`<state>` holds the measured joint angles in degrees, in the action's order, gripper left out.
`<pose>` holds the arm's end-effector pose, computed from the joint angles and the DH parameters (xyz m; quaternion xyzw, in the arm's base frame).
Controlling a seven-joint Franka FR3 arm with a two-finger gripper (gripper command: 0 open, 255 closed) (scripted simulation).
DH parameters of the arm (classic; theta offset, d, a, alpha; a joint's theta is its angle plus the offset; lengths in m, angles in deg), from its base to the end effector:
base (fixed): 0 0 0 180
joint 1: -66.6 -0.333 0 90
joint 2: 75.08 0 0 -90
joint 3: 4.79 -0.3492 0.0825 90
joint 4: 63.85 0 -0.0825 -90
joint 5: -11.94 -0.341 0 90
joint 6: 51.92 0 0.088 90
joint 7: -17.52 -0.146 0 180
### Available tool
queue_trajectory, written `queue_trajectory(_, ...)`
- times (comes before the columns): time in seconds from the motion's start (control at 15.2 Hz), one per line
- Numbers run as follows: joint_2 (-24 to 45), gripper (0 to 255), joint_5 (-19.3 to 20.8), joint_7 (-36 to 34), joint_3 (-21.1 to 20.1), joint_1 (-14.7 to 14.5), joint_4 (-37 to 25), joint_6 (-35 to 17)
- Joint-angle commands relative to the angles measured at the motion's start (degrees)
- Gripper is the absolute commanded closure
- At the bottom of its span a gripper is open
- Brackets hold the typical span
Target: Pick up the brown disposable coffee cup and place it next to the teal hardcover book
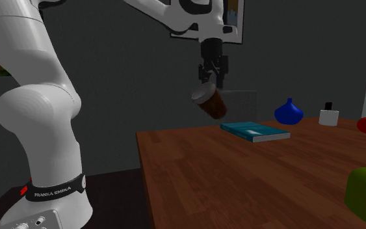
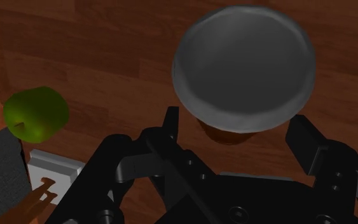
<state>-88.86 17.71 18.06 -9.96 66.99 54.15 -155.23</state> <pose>0.4330 0.0273 0.5410 0.9966 0.0569 -0.0064 0.0599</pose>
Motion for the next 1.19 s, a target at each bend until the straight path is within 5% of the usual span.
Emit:
queue_trajectory(0.0,-0.13,255,-0.06,0.09,-0.04,-0.03,-1.41,1.52)
queue_trajectory(0.2,-0.14,255,-0.09,0.26,-0.05,-0.03,-3.01,3.12)
queue_trajectory(1.12,32.78,255,3.09,-1.72,-0.66,-0.92,-35.54,3.12)
